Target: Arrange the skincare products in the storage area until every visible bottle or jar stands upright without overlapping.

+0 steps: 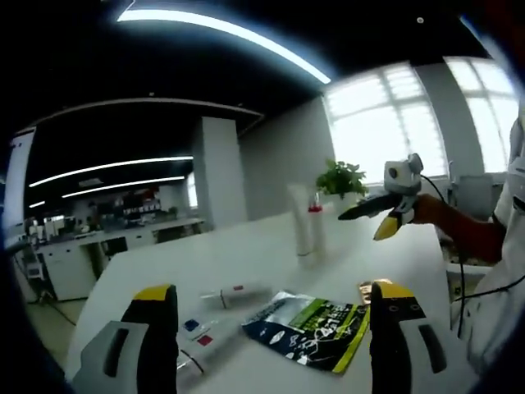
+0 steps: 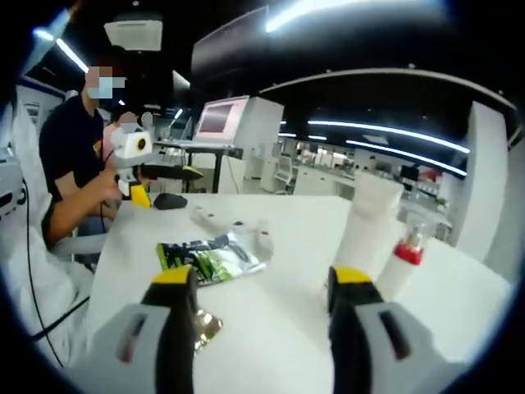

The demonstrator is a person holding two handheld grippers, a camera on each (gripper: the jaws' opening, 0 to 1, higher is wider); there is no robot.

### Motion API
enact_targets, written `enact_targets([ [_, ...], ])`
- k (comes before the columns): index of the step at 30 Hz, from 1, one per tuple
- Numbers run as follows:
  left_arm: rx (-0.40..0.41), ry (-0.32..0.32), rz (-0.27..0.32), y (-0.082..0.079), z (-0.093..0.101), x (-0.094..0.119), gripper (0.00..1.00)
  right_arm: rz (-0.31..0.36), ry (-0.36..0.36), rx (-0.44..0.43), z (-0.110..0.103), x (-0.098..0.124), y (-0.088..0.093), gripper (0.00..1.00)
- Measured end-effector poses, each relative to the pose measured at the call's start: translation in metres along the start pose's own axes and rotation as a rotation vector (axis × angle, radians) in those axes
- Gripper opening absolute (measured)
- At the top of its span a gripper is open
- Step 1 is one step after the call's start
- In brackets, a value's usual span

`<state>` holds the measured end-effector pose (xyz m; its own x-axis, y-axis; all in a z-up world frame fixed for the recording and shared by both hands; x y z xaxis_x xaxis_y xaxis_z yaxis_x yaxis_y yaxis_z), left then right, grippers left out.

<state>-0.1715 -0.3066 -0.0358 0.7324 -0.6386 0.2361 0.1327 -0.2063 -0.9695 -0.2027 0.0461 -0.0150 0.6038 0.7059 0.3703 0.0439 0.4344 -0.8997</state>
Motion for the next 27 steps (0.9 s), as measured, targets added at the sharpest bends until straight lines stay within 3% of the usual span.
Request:
enact_targets([
  [13,0.019,0.018,0.008,0.005,-0.009,0.011,0.99,-0.03,-0.017,-0.007,-0.003,-0.032,-0.024,0.55],
  [27,0.042,-0.012,0.02,0.012,-0.024,0.025,0.99,-0.077,-0.034,0.019,0.005,-0.069,-0.049,0.5],
])
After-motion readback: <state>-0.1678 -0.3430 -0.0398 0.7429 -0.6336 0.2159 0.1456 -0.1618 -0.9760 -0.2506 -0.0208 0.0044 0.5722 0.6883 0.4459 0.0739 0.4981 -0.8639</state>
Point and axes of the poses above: the point that each gripper's makers call its tool centre point, and the gripper's own axes: x roughly backward along the fingers, z roughly to its right, y roughly out of its underside, the point moved 10 cm from there along x, roughly backward along the fingers, and after that the axes turned 8 degrees about -z, right-handed, at the moved point
